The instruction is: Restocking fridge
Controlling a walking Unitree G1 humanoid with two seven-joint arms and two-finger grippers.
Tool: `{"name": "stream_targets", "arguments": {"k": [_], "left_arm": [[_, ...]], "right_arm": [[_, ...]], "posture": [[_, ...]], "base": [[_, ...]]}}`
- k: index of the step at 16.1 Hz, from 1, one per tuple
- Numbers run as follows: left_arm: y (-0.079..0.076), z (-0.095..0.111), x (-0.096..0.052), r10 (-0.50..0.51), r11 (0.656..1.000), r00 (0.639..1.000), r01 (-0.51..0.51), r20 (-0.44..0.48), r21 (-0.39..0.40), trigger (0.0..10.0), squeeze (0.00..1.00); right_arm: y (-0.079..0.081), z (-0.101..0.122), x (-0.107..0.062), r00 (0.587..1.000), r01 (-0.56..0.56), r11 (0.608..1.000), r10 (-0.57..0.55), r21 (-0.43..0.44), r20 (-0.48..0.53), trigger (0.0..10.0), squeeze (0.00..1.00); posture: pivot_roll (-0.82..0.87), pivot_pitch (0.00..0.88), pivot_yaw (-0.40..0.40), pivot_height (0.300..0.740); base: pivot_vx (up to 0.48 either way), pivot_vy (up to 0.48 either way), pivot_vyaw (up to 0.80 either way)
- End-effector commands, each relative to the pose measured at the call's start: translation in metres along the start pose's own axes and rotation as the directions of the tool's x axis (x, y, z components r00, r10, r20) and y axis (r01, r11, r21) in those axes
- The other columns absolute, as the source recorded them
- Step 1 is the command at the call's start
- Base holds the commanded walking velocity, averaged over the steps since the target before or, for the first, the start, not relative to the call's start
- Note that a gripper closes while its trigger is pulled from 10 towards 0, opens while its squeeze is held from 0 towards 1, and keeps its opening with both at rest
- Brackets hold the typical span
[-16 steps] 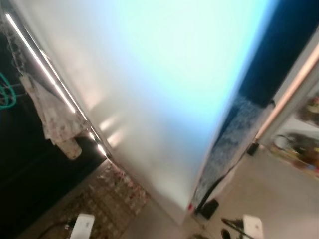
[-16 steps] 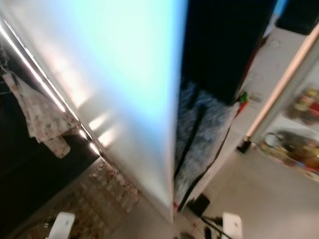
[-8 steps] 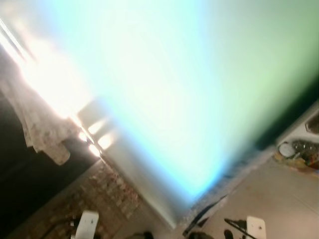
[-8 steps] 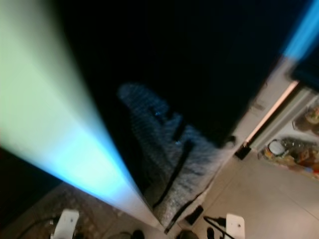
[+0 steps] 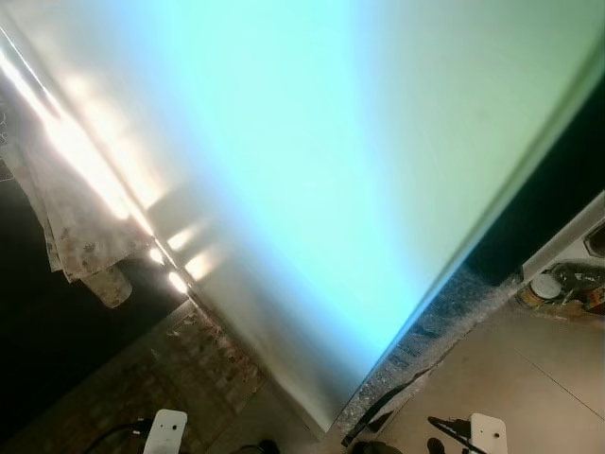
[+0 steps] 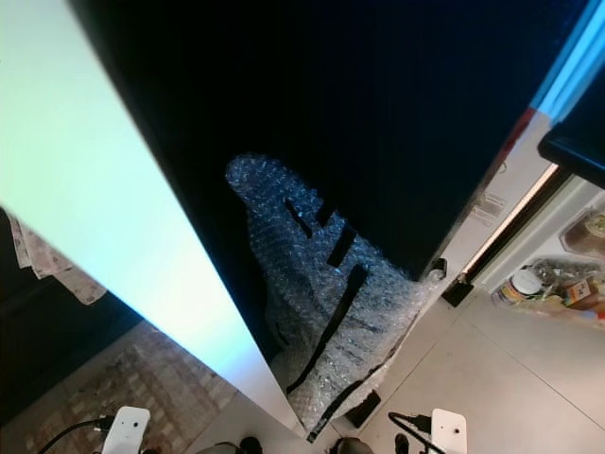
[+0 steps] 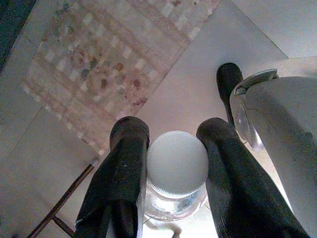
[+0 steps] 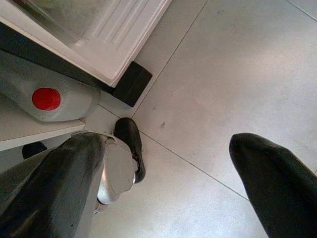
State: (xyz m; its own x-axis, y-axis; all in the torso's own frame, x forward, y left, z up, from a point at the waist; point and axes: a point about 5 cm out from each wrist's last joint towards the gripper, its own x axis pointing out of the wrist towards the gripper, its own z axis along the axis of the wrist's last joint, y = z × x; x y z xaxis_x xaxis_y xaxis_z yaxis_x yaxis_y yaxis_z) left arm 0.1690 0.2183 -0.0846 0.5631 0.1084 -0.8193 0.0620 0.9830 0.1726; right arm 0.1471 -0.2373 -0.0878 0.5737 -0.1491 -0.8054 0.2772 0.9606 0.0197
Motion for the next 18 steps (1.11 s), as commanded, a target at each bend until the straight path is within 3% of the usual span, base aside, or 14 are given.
{"name": "stream_targets", "arguments": {"k": [1,8,13,18], "left_arm": [[0.0031,-0.0117,-0.0024,0.012,1.0,0.999,-0.012,-0.038,-0.008,10.0,0.0],[-0.0013,-0.0093,-0.0016,0.008,0.999,1.0,-0.009,-0.027,-0.044,10.0,0.0],[-0.0049,-0.0077,-0.0011,0.0,0.999,1.0,-0.001,-0.023,-0.046,10.0,0.0],[-0.0047,-0.0104,-0.0016,-0.002,0.999,0.999,0.0,-0.034,-0.035,10.0,0.0]], "right_arm": [[-0.0015,-0.0113,-0.0026,0.999,0.003,1.0,-0.003,0.001,-0.037,10.0,0.0],[-0.0033,-0.0096,-0.0023,0.999,0.005,1.0,-0.005,-0.004,-0.038,10.0,0.0],[-0.0048,-0.0077,-0.0021,0.999,0.006,1.0,-0.006,-0.009,-0.035,10.0,0.0],[-0.0049,-0.0081,-0.0022,0.999,0.008,1.0,-0.008,-0.008,-0.037,10.0,0.0]], "posture": [[-0.06,0.195,0.056,0.74],[-0.07,0.169,0.036,0.74],[-0.07,0.161,0.03,0.74],[-0.07,0.159,0.031,0.74]], "base": [[0.0,0.0,0.0],[-0.034,0.0,0.0],[-0.317,0.0,0.0],[0.0,0.0,0.0]]}}
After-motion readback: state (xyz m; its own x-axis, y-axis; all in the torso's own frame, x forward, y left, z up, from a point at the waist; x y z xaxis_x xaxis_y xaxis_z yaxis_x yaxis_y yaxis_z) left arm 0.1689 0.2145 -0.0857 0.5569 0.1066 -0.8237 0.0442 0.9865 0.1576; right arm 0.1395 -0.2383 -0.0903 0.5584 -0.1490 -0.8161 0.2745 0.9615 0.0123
